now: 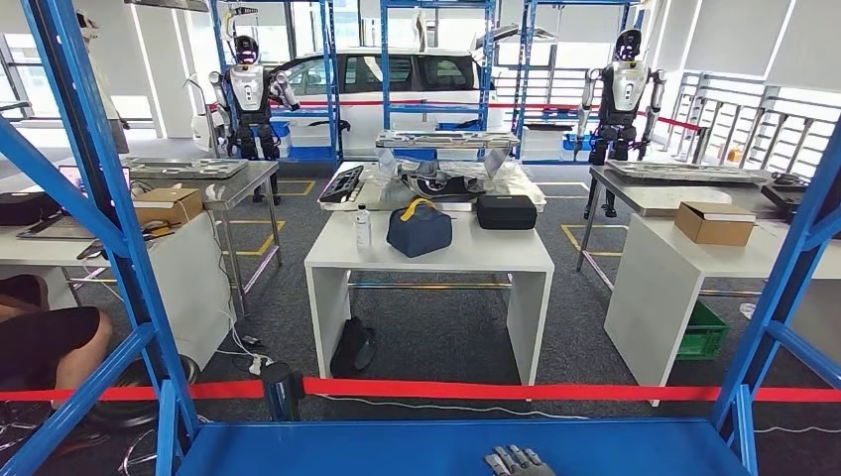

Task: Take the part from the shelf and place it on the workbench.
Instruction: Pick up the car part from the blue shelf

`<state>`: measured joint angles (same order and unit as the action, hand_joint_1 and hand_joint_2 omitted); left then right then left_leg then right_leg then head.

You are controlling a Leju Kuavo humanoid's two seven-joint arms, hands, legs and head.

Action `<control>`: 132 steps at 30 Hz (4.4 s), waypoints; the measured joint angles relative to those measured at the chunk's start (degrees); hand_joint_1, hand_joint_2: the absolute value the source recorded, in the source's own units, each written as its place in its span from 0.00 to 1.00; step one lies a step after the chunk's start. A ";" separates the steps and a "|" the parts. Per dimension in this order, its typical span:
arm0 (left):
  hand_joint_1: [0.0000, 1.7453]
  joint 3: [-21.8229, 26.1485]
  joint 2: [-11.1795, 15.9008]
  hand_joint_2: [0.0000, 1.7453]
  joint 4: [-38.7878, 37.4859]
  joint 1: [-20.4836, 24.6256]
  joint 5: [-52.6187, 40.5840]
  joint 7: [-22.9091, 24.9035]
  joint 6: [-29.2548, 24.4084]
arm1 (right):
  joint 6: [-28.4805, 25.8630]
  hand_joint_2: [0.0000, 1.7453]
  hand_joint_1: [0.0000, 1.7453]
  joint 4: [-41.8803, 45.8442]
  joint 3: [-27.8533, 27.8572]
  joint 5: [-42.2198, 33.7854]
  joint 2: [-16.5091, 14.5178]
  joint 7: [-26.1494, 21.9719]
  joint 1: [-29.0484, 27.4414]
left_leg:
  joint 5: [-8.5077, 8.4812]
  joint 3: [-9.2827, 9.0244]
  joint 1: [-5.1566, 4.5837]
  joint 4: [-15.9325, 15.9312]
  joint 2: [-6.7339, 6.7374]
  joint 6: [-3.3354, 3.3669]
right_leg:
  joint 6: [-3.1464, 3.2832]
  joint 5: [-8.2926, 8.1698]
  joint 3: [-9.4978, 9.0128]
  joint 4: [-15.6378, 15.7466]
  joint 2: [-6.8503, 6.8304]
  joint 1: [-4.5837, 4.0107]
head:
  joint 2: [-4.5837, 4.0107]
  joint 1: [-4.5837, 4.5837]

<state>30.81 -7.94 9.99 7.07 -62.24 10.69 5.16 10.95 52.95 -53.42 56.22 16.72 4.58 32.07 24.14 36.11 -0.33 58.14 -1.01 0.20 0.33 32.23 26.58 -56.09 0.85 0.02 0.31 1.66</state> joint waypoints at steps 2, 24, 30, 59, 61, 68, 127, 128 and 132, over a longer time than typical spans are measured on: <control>0.00 0.06 -0.08 0.00 0.00 -0.13 0.10 -0.03 -0.36 | -0.89 1.00 0.00 0.76 0.00 1.78 0.14 2.17 -0.79 | 0.00 0.00 0.00 0.00 0.00 0.00 | -0.01 0.02 0.00 0.00 0.00 0.00 | 0.00 0.00; 0.00 2.28 -0.37 0.00 0.00 -1.63 0.82 -0.57 -0.81 | -8.14 1.00 0.00 20.72 15.60 15.77 1.78 16.63 -22.10 | 0.10 0.00 -0.01 0.00 -0.10 -0.08 | -0.02 0.14 -0.04 0.00 -0.16 0.01 | 0.00 0.00; 0.00 2.91 -0.39 0.00 0.00 -1.78 1.05 -1.01 -0.83 | -7.75 1.00 0.00 24.25 18.89 16.82 1.19 16.43 -26.50 | 0.11 -0.01 0.00 -0.01 -0.09 -0.11 | -0.02 0.15 -0.04 0.00 -0.15 0.00 | 0.00 0.00; 0.00 4.08 0.02 0.00 0.08 -1.71 0.67 -0.95 -0.05 | -3.35 1.00 1.00 25.97 30.73 13.19 -3.98 18.24 -35.43 | 0.16 -0.07 0.00 -0.02 -0.07 -0.18 | -0.01 0.24 -0.07 0.00 -0.14 0.02 | 0.00 0.00; 0.00 4.13 0.04 0.00 0.09 -1.69 0.61 -0.87 -0.05 | -2.97 1.00 1.00 25.43 31.45 13.02 -4.69 17.90 -35.24 | 0.16 -0.09 0.00 -0.02 -0.06 -0.18 | -0.01 0.24 -0.09 0.00 -0.14 0.01 | 0.00 0.00; 0.00 4.20 0.12 0.00 0.09 -1.40 0.52 -0.75 -0.05 | -2.76 1.00 1.00 24.45 32.44 12.88 -5.99 17.61 -33.97 | 0.18 -0.24 0.01 -0.02 -0.04 -0.19 | 0.03 0.27 -0.24 0.00 -0.08 0.02 | 0.00 0.00; 0.00 6.90 0.57 1.00 0.17 -1.19 -1.24 -1.06 -2.03 | -23.12 1.00 1.00 47.23 28.34 -10.71 -14.69 -19.74 -35.10 | 0.35 -0.88 0.49 -0.71 0.58 0.94 | -1.71 7.52 7.76 -16.81 -0.40 0.98 | 0.00 0.01; 0.00 6.90 0.57 1.00 0.17 -1.19 -1.34 -1.14 -2.05 | -23.24 1.00 1.00 47.64 28.29 -11.40 -14.78 -20.06 -35.17 | 0.38 -0.79 0.62 -0.49 0.58 0.76 | -1.88 5.55 6.93 -14.63 -0.47 1.19 | 0.00 0.01; 0.00 6.90 0.89 1.00 0.29 -0.92 -1.40 -1.63 -2.15 | -23.49 1.00 1.00 49.22 27.98 -12.60 -14.90 -22.28 -35.29 | 0.45 -0.22 0.84 0.72 0.36 -0.77 | -1.90 -0.21 1.94 -3.55 -0.44 1.40 | 0.00 0.00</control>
<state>37.70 -7.05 10.28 6.14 -63.65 9.06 3.01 -12.54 102.17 -25.44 43.62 1.81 -17.69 -3.22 24.59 35.88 0.51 58.86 -0.65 -0.56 -1.57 32.01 28.52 -59.64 0.41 1.43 0.31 1.66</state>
